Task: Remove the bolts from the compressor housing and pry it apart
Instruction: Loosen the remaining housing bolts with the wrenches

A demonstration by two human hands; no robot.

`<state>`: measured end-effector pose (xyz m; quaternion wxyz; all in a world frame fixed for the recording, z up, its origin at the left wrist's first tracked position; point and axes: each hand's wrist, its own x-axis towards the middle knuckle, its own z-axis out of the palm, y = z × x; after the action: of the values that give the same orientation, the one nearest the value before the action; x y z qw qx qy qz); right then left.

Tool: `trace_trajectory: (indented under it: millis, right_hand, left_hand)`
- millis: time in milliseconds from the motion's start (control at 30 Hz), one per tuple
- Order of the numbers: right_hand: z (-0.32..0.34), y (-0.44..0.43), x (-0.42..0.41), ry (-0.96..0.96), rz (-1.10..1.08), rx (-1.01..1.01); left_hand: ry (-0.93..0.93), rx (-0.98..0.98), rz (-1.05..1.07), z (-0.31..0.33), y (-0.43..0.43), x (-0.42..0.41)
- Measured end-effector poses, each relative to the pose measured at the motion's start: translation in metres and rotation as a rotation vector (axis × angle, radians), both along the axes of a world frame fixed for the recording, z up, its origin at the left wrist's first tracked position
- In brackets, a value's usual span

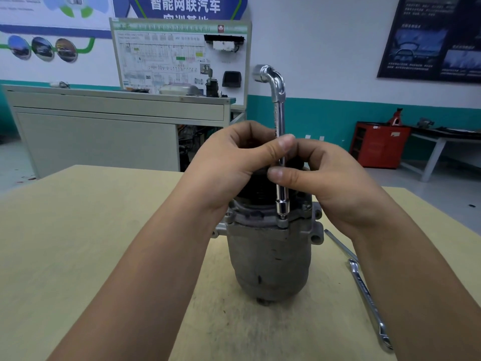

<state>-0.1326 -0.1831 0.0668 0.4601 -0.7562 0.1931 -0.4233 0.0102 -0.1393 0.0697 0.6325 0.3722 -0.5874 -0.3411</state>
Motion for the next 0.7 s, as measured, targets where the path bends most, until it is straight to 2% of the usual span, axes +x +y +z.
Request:
trace_trajectory:
  millis: [333,567,700]
  right_hand:
    - [0.0007,-0.0010,-0.0019,-0.034,0.076,0.056]
    - [-0.0002,0.0005,0.0001,-0.030,0.012,0.014]
    - [-0.0002,-0.0007,0.0002,-0.026,0.036,0.032]
  left_hand:
    - [-0.040,0.030,-0.038,-0.0008,0.0005,0.0029]
    - [-0.008,0.008,0.024,-0.0018,-0.0009,-0.0001]
    - [-0.027,0.016,-0.015,-0.0018,-0.0010,0.0006]
